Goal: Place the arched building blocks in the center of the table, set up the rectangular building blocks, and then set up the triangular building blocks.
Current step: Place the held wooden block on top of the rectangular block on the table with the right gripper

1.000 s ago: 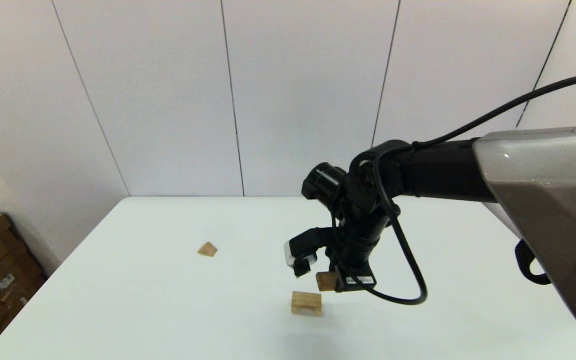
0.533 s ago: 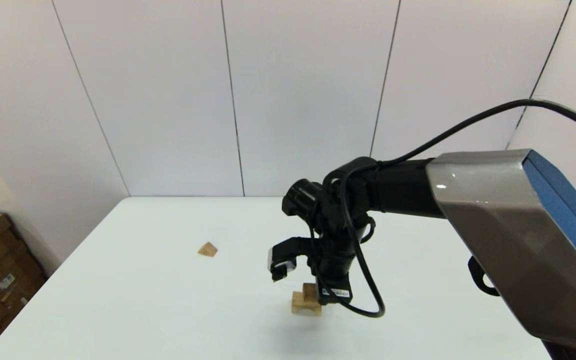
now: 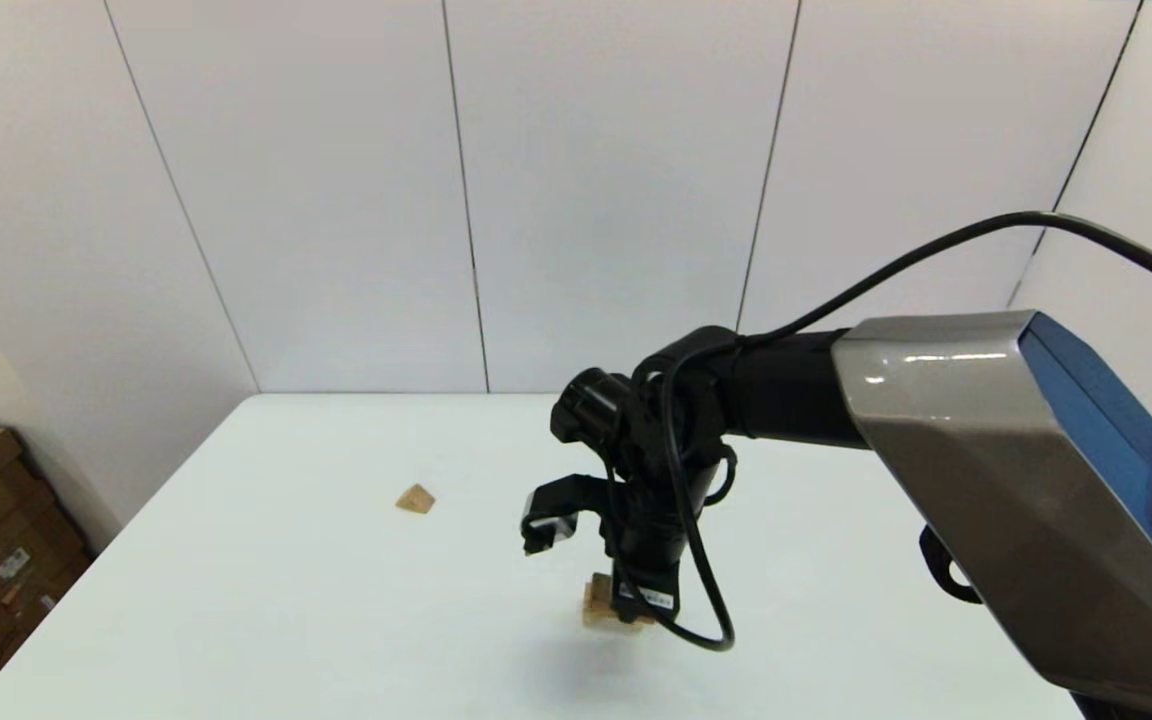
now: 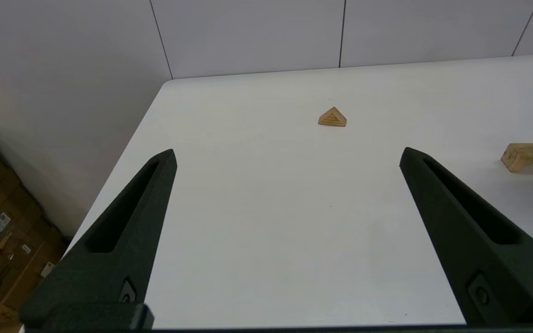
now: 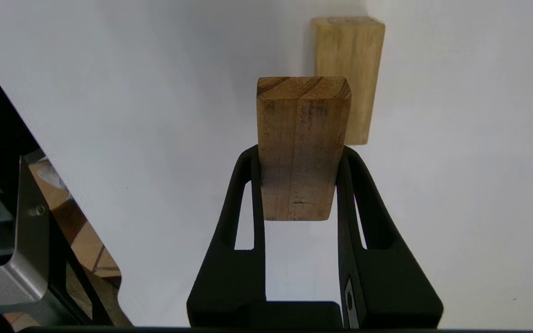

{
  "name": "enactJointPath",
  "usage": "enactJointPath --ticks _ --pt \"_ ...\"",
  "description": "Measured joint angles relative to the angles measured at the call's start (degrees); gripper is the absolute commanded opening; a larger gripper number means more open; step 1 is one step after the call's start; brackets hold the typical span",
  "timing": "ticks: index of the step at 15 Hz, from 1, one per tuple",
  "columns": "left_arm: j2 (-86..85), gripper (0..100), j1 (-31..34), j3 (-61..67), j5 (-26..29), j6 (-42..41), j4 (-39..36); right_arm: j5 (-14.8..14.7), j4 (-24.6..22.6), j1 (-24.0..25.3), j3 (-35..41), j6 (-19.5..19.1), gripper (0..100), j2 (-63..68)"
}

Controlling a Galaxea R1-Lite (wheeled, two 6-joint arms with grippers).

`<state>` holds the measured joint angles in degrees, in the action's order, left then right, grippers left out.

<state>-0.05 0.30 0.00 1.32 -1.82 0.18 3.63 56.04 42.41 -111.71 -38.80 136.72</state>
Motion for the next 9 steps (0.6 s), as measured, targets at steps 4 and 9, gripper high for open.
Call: enactJointPath --ticks 4,9 --pt "0.0 100 0.0 0.0 0.0 0.0 0.0 0.3 -1.7 0.5 0.0 0.4 0 0.4" --pt "0.0 100 0.0 0.0 0.0 0.0 0.0 0.3 -4.5 0.5 0.0 0.1 0 1.5"
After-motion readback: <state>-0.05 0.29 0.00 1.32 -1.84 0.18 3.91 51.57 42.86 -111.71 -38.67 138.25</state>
